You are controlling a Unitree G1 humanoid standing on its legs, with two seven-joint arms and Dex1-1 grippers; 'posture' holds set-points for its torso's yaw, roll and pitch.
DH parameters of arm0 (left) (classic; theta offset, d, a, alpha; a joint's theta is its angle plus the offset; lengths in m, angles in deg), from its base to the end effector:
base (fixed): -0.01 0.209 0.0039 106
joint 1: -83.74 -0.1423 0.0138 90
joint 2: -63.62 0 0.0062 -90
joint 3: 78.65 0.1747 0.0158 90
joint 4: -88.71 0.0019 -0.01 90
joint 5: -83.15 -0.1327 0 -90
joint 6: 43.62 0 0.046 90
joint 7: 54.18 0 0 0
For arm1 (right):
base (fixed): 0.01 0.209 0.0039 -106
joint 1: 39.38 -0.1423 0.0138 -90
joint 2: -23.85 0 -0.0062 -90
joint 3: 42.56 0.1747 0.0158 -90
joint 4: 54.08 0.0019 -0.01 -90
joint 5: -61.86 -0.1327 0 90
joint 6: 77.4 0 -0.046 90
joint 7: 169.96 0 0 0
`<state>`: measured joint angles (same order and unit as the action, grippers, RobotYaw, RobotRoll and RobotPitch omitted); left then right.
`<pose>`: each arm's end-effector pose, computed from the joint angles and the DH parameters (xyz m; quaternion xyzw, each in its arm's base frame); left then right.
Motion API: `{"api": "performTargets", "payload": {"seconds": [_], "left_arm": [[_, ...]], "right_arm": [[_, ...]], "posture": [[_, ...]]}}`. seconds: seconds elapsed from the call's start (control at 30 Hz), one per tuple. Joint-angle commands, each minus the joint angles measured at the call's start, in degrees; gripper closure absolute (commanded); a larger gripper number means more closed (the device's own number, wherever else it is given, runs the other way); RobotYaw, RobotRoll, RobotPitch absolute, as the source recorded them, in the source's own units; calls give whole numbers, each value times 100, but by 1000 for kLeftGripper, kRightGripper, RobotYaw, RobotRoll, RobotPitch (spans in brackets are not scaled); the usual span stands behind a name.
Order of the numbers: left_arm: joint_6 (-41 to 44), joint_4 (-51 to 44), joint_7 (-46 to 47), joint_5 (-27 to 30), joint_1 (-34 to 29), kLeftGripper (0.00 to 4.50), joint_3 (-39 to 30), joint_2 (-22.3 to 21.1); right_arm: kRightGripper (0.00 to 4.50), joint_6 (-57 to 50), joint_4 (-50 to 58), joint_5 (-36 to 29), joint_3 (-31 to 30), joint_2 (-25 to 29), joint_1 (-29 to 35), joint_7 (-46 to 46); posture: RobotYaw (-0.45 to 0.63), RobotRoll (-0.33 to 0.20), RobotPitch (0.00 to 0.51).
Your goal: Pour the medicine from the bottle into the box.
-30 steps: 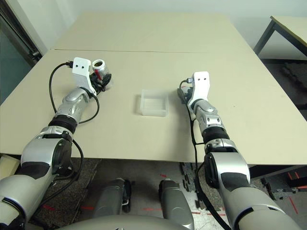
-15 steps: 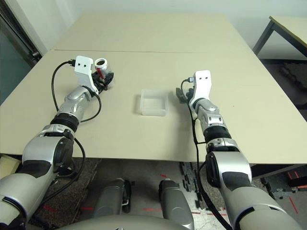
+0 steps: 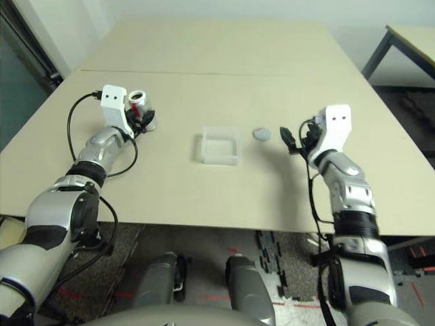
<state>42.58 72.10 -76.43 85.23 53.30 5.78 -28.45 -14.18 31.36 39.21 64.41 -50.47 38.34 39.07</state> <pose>0.3453 0.1985 0.1293 0.0679 0.0943 -0.1410 0.9832 0.2245 -0.2896 0.1201 0.0002 0.0984 0.1155 0.9884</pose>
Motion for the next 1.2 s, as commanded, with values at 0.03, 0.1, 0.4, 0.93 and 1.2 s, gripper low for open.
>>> {"api": "performTargets", "payload": {"seconds": [0.03,0.1,0.4,0.93,1.2], "left_arm": [[129,229,113,-251,292,2049,88,10],[185,291,215,-456,460,2049,202,13],[-803,390,291,-2860,1479,2049,2446,-148],[-1732,558,2321,-6868,2393,2049,6478,579],[-1686,639,2626,-7380,2511,2049,6975,848]], "right_arm": [[0,-369,565,-254,76,96,364,201],[0,-365,703,-243,20,226,495,378],[0,88,173,327,-826,655,-381,1176],[0,155,145,734,-1686,481,-1235,1740],[0,125,287,773,-1776,96,-1214,1523]], "posture": [[-112,0,81],[-164,0,83],[-176,0,57],[-229,0,21],[-265,0,31]]}}
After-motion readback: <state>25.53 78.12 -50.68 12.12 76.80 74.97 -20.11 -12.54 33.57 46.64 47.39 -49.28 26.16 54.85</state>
